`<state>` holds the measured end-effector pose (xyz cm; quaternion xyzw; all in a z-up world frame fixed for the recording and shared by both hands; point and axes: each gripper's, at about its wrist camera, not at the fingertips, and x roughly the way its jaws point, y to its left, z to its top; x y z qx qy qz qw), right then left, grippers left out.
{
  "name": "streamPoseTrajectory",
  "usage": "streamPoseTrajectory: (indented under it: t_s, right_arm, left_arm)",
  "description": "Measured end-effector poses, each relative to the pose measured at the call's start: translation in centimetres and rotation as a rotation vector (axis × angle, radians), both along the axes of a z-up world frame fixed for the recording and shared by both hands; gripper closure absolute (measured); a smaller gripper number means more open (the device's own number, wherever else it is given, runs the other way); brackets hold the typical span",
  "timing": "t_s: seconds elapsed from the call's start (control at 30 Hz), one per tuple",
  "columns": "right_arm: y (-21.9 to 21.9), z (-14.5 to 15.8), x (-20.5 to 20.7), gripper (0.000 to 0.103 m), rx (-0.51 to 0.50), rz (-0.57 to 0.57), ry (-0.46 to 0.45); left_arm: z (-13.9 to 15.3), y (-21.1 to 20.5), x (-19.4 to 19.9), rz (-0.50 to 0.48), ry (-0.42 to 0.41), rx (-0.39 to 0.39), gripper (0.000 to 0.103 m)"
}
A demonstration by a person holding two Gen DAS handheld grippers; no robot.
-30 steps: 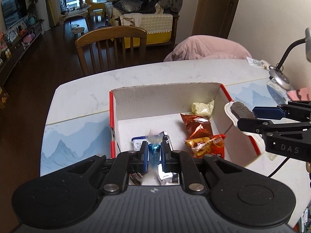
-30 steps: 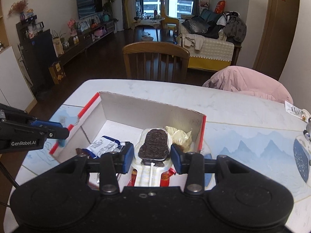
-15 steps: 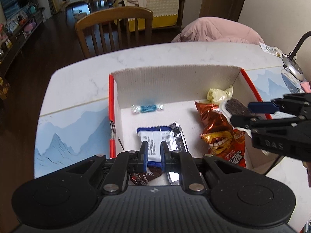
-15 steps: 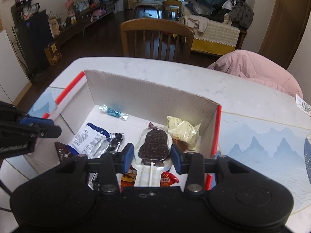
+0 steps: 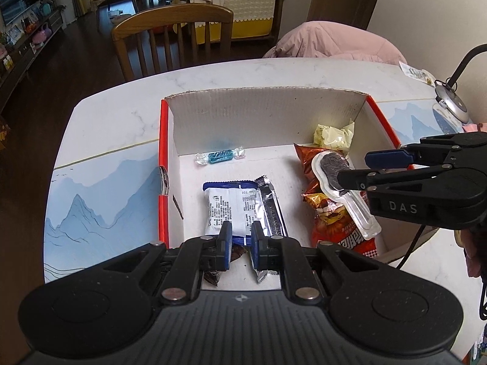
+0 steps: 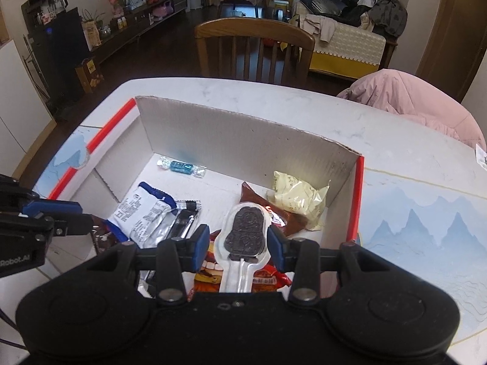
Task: Organize snacks
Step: 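Carry the candy and lollipop into the red box and open both tools, then withdraw both tools from the box toward the remaining snacks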
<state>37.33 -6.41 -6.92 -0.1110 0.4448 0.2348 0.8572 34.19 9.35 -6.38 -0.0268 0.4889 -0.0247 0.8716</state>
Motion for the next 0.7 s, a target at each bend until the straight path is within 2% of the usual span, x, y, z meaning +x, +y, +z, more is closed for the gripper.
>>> streamPoseTrajectory:
  t_s: [0.37, 0.7]
  right_arm:
    - [-1.8, 3.1, -3.3, 0.061, 0.067, 0.001, -0.034]
    - [-3.2, 5.3, -7.5, 0.059, 0.129, -0.004, -0.065]
  left_arm:
    - [1.3, 0.0, -1.9, -0.008, -0.037, -0.014, 0.090]
    - [3.2, -0.3, -5.2, -0.035, -0.095, -0.020, 0.090]
